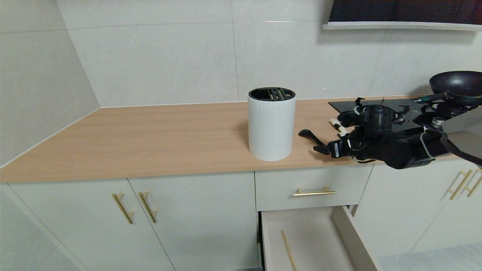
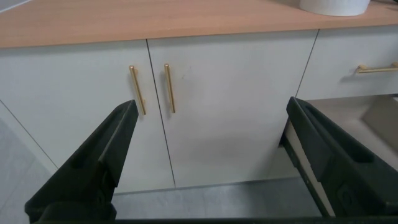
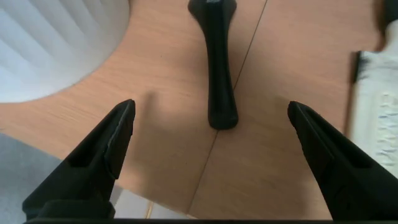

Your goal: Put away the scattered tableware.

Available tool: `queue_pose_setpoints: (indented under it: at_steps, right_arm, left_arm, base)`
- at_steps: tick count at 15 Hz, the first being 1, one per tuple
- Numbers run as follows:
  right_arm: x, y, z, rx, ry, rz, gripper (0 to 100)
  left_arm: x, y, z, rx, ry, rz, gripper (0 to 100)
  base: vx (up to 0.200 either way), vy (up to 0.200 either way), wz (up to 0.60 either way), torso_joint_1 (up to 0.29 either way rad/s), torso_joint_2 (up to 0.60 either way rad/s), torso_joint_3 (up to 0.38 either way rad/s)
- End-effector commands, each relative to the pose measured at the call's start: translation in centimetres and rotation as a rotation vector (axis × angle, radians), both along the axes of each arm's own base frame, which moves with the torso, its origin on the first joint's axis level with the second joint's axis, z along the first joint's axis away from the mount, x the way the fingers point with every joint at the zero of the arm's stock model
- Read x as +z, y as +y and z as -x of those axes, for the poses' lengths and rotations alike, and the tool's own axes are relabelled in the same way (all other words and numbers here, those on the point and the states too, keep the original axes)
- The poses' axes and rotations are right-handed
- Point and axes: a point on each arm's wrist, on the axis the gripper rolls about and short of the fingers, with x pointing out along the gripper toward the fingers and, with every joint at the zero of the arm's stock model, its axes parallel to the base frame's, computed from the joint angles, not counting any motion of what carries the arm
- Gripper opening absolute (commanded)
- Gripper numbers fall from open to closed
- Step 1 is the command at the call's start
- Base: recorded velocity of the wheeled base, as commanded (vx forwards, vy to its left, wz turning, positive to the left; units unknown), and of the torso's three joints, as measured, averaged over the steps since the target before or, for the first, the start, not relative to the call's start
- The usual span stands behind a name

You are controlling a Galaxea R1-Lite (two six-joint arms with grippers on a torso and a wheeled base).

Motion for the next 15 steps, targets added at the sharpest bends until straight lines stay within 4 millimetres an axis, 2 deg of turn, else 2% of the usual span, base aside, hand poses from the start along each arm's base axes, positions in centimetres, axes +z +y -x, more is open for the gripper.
queue_pose_setpoints:
  at_steps: [1,9,10,15]
  right_arm:
    - [-1.0,0.1,-0.6,-0.002,0.012,0.002,100]
    - [-1.6,0.3,-1.5,-0.005,-0.013,-0.003,100]
    - [-1.7,0.3,-1.5,-0.004,-0.011,-0.004,0]
    - [-2.1,1.0,-1.6,0.009,-0.017,-0.005,0]
  left_arm:
    - [0.0,0.0,0.0,0.0,0.001,0.0,100]
    - [0.0,0.0,0.0,0.0,0.001,0.0,100]
    - [0.0,0.0,0.0,0.0,0.001,0.0,100]
    - [0.0,0.0,0.0,0.0,0.001,0.0,100]
  base:
    - [0.0,0.0,0.0,0.0,0.0,0.0]
    - [0.0,0.0,0.0,0.0,0.0,0.0]
    - [0.0,0.0,0.0,0.0,0.0,0.0]
    - [0.0,0.0,0.0,0.0,0.0,0.0]
